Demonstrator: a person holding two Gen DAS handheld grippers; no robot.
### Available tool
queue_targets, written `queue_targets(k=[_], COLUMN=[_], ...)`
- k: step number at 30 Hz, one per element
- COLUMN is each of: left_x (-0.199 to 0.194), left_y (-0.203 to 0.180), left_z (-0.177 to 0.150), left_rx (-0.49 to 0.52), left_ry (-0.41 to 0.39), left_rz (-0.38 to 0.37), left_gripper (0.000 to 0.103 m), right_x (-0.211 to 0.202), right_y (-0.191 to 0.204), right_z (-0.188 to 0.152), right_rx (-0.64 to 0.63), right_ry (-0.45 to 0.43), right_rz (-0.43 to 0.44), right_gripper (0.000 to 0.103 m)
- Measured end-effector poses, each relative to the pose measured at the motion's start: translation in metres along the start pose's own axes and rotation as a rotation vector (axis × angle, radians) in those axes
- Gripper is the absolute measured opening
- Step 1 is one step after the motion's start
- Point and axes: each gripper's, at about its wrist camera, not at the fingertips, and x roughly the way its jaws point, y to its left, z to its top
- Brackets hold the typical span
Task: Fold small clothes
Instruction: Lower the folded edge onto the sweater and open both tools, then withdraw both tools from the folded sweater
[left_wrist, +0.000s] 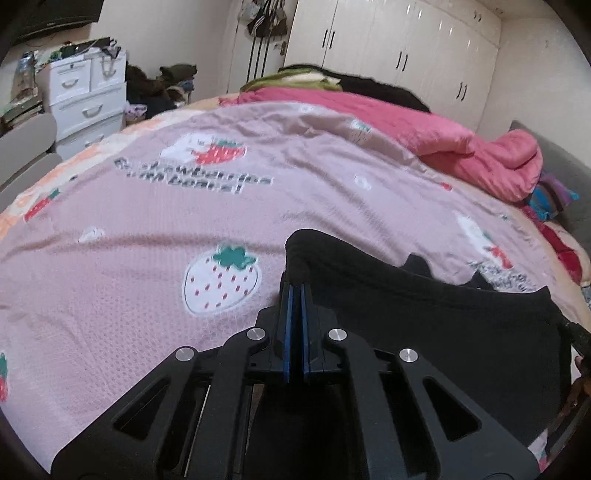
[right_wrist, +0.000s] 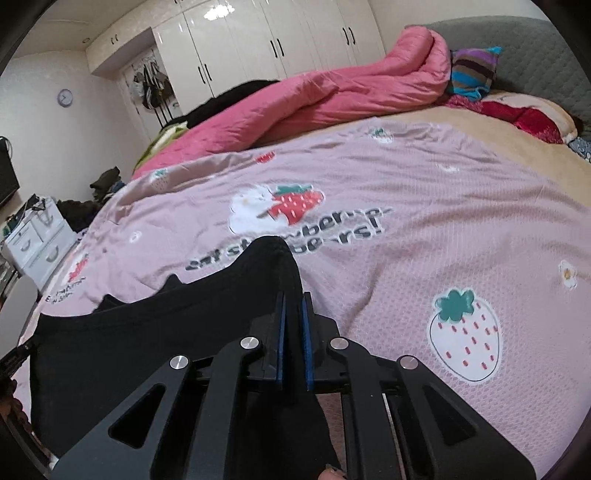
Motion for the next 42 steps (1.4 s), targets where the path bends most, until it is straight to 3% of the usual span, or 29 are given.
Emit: queue_targets(k=[4, 8, 13, 18, 20, 26, 30, 34, 36, 42], left_x=[0.004, 0.003, -0.007, -0.02, -0.027, -0.047, -0.056, -0.061, -0.063, -0.064], left_y=[0.003, 0.006, 0.007, 0.005, 0.002, -0.004, -0.008, -0.016, -0.02, -0.031], left_z=[-0.004, -0.007, -0.007, -0.011, -0.012, -0.015, -0.021, -0.025, -0.027, -0.036], left_rx=[-0.008, -0.022, -0.042, -0.05, -0.041, -0.01, -0.002, 0.017, 0.029, 0.058], left_ry=[0.026, 0.032, 0.017, 0.013, 0.002, -0.025, -0.02, -0.012, -0.009, 0.022], left_rz=[0.011, 0.022, 0.027, 0.008, 0.007, 0.019, 0.017, 0.005, 0.002, -0.019], left_gripper=[0.0, 0.007, 0.015, 0.031, 0.031, 0.058, 0.07, 0.072, 0.081, 0.083], right_x=[0.007, 0.004, -0.014, -0.035, -0.044, -0.062, -0.07, -0.077, -0.081, -0.084], right_y=[0.002, -0.004, -0.008, -0.004, -0.003, 0.002, 0.008, 0.015, 0.019, 0.03], right_z=[-0.005, -0.01, -0.01, -0.012, -0.014, -0.017, -0.02, -0.023, -0.025, -0.033], right_rx=[-0.015, 0.006, 0.015, -0.018, -0.028, -0.059, -0.089, -0.106, -0.118, -0.133], right_ry=[0.036, 0.052, 0.022, -0.005, -0.015, -0.034, -0.044, -0.049, -0.052, -0.033], right_rz=[-0.025, -0.054, -0.051, -0.045, -0.044, -0.034, -0.041, -0.032, -0.029, -0.008], right_gripper=[0.009, 0.032, 0.042, 0.053, 0.056, 0.077, 0.081, 0.083, 0.085, 0.088])
